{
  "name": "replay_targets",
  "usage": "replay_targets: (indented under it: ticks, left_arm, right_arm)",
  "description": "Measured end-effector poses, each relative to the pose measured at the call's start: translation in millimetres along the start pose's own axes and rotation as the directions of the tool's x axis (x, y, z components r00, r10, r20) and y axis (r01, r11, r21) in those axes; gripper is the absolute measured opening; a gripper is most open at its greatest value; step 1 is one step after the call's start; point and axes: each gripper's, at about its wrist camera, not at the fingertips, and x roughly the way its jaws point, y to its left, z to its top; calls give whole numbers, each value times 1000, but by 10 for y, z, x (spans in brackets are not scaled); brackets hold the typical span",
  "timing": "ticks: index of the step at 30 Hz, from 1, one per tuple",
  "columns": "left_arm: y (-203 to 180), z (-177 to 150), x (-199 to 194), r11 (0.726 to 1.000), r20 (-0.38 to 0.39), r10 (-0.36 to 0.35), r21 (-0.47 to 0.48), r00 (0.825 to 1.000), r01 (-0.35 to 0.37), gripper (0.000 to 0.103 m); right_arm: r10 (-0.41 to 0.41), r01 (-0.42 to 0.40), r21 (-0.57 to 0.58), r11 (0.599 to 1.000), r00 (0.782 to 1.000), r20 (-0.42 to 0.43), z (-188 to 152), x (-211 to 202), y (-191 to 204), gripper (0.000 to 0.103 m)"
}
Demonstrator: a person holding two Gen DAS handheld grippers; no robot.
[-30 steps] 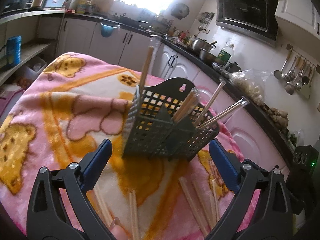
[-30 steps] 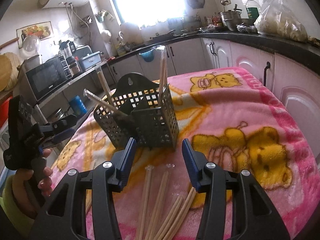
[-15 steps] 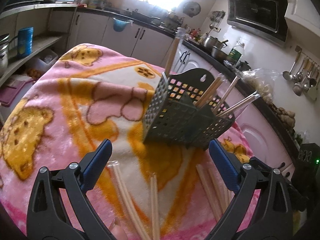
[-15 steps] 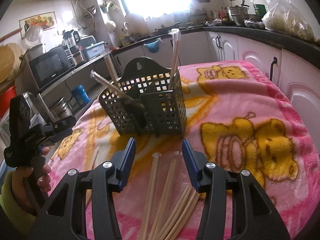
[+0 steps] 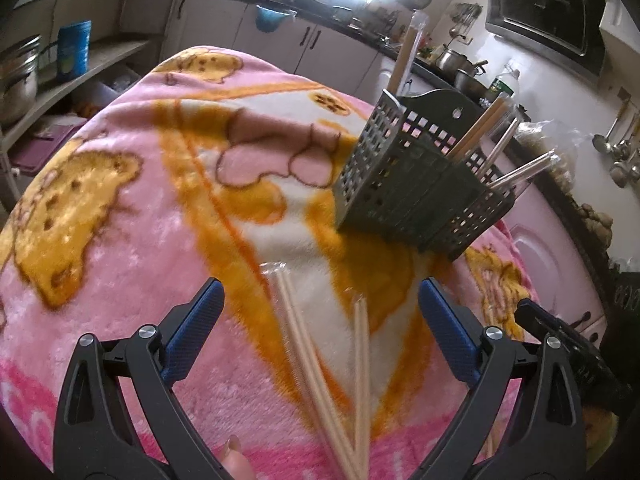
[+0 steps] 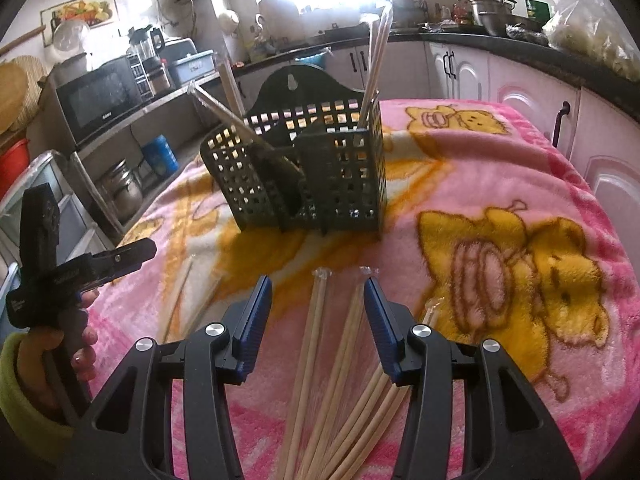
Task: Organize utensils
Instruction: 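Close the left tool on a wrapped chopstick pair while the right tool grasps another, then lift both held chopstick pairs and carry them above the grey caddy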
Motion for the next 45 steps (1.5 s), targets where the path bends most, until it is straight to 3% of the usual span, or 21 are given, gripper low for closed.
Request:
replay_targets:
  ticks: [7, 9, 17, 30, 33, 35, 37, 41, 45]
  left_arm:
    - [97, -113, 47, 999, -21, 36, -2, 999, -36, 87]
    - [132, -134, 84, 1000, -39, 27, -11, 999, -28, 73]
    - [142, -150, 279, 999, -112, -13, -40, 994, 9, 45]
    - [154, -27, 467, 997, -153, -13, -74, 988, 2, 44]
    - [160, -6, 490, 997, -156, -12, -75, 988, 1, 43]
    - [147, 15, 511, 998, -157, 3, -60, 988, -12, 39]
    - [147, 31, 543, 999, -150, 25, -42, 988, -32, 32]
    - [163, 40, 559, 998, -144, 63, -19, 988, -66, 16]
    - [236, 50, 520, 997, -141, 40, -54, 989, -48, 5]
  right_arm:
    - [-27, 27, -7, 1000, 998, -51, -44, 171, 1, 46]
    - [-32, 32, -4, 999, 997, -65, -50, 225, -17, 46]
    - [-90, 90, -5, 996, 988, -124, -26, 448, -113, 46]
    - [-119, 119, -14, 993, 962, -246, 74, 834, -165, 40]
    - [-130, 129, -22, 991, 957, -261, 94, 861, -164, 29]
    - [-124, 120, -28, 992, 958, -257, 90, 846, -161, 16]
    - [-88, 90, -2, 996, 965, -248, 97, 814, -174, 12]
    - [-26, 33, 32, 999, 982, -187, 82, 664, -171, 11]
    - [26, -22, 46, 999, 994, -110, 99, 447, -119, 11]
